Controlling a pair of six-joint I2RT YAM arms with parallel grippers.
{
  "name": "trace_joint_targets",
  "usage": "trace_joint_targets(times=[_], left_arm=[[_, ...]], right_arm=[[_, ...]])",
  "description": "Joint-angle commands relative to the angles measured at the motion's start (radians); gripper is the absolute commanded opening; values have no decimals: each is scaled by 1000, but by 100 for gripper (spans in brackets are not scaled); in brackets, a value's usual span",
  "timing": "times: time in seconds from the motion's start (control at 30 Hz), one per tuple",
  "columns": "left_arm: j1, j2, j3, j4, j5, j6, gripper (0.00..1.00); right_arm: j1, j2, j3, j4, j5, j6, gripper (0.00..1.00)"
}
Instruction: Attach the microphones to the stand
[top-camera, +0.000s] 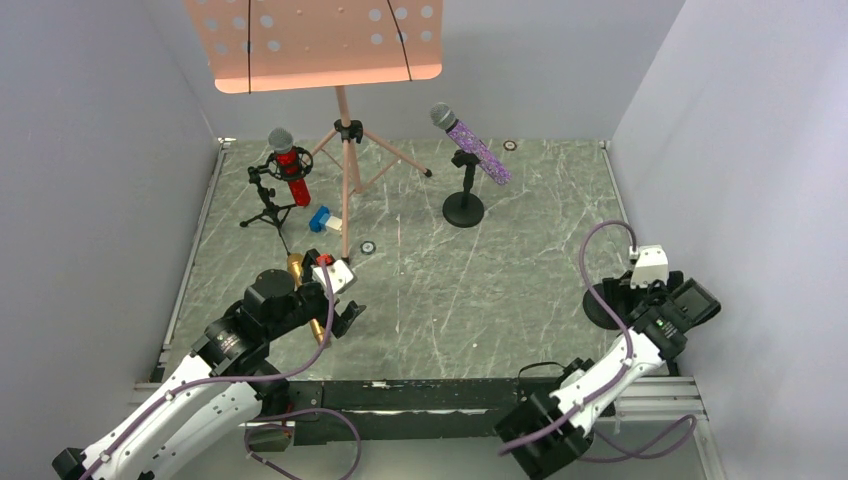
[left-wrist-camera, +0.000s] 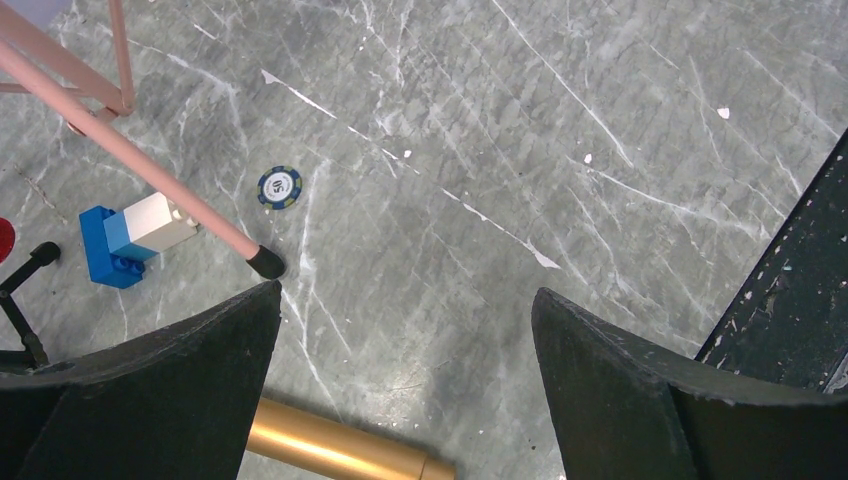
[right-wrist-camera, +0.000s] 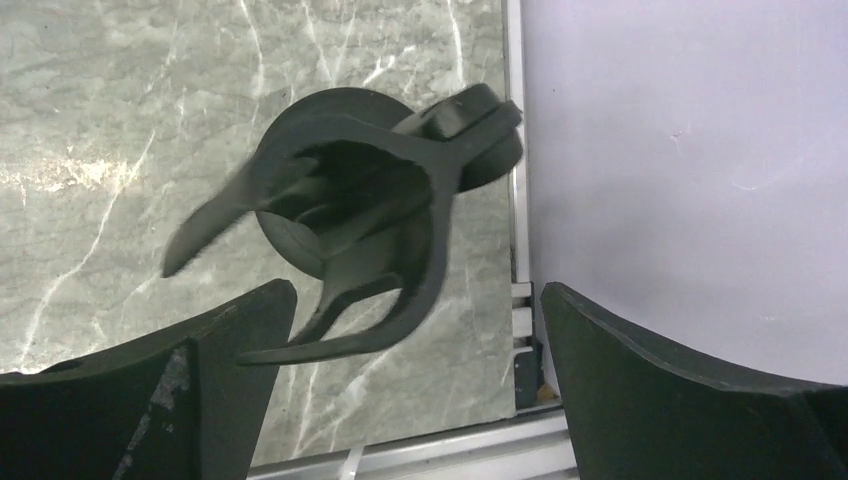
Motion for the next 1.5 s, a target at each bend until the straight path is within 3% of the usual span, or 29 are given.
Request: trace_joint_targets(times=[0.0,0.23,0.6,1.0,1.27,1.47], left_arm=[[0,-6,28,27,16,8,99],[2,9,33,25,31,11,99],[0,-7,31,26,34,9,99],[0,-11,34,21,46,8,99],[0,-20,34,18,43,8,99],[1,-21,36,16,41,8,99]], right_arm=[[-136,76,-4,33,-299,-175,99],[-219,273,38,-138,-542,-426,99],[-220,401,-51,32,-659,-588,95],[-219,619,14,-27,-749,-816,62],[-217,633,24,-30,-752,-854,15],[-193,629,60,-140,-765,-946,2]])
